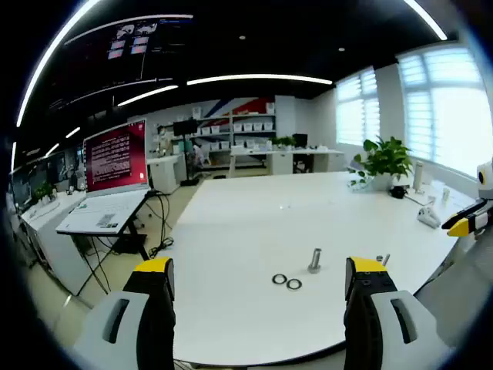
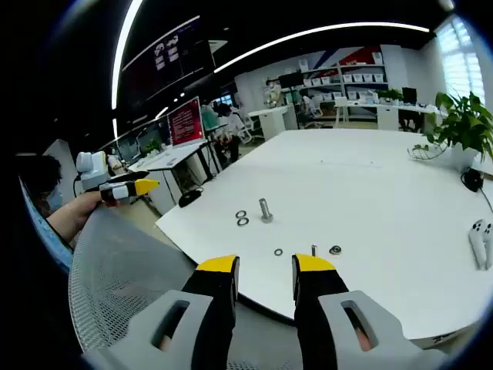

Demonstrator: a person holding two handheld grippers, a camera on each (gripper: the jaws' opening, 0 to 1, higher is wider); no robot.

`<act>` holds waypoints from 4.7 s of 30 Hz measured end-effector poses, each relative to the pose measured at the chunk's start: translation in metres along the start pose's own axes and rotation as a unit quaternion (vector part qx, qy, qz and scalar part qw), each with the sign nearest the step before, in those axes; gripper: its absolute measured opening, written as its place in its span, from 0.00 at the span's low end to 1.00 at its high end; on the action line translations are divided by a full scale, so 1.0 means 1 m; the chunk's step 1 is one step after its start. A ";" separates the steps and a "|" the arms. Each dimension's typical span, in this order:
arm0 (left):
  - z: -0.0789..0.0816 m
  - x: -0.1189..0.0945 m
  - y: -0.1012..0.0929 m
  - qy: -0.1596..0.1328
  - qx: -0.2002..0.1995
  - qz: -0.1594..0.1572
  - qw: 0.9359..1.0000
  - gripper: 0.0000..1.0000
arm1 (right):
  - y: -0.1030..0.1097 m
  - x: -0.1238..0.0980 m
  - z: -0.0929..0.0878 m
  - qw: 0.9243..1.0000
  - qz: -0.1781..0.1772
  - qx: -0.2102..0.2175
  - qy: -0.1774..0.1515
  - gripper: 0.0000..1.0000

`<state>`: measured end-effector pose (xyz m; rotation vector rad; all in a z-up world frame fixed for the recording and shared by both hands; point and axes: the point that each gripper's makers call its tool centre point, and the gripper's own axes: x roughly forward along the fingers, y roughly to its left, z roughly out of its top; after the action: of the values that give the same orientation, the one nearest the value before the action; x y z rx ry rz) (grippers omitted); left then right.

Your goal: Place the washer onto the threaded stud by aligning its center hole with the stud, sliding it down to the base, and recovering from edge contact or off-axis alignment until the washer reaches the visible bottom stop.

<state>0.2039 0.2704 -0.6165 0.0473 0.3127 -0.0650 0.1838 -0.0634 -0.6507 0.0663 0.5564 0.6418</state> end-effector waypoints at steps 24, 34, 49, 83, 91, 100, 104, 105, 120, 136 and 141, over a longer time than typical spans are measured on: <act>-0.021 0.000 0.007 0.038 -0.016 0.005 0.999 0.66 | -0.007 0.005 -0.026 0.998 -0.019 -0.018 0.058 0.27; -0.023 -0.001 0.002 0.040 -0.037 -0.009 0.998 0.56 | -0.002 0.004 -0.027 0.998 -0.005 -0.012 0.057 0.27; -0.030 -0.001 0.002 0.062 -0.038 -0.009 0.997 0.47 | -0.040 0.013 -0.001 0.990 0.063 -0.089 0.087 0.25; -0.049 0.000 0.003 0.113 -0.062 -0.014 0.992 0.31 | -0.143 0.154 -0.065 0.959 0.029 -0.122 0.254 0.20; -0.052 0.000 0.002 0.119 -0.067 -0.019 0.990 0.27 | -0.138 0.164 -0.073 0.955 0.035 -0.123 0.269 0.20; -0.053 0.000 0.001 0.125 -0.067 -0.021 0.990 0.25 | -0.141 0.170 -0.077 0.950 0.030 -0.139 0.276 0.20; -0.053 0.000 0.001 0.124 -0.067 -0.020 0.990 0.25 | -0.140 0.172 -0.077 0.949 0.030 -0.143 0.278 0.18; -0.053 -0.001 0.001 0.124 -0.067 -0.021 0.990 0.25 | -0.140 0.172 -0.078 0.950 0.030 -0.141 0.278 0.17; -0.053 0.000 0.001 0.123 -0.066 -0.021 0.990 0.25 | -0.142 0.173 -0.080 0.945 0.033 -0.145 0.290 0.15; -0.055 0.000 -0.001 0.128 -0.063 -0.025 0.989 0.25 | -0.144 0.171 -0.077 0.947 0.029 -0.141 0.287 0.15; -0.054 0.000 -0.001 0.126 -0.063 -0.026 0.990 0.25 | -0.135 0.162 -0.066 0.953 0.037 -0.136 0.269 0.15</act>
<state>0.1877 0.2722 -0.6677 -0.0784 0.5706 -0.0920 0.3316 -0.0848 -0.8137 -0.3604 0.9872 0.8103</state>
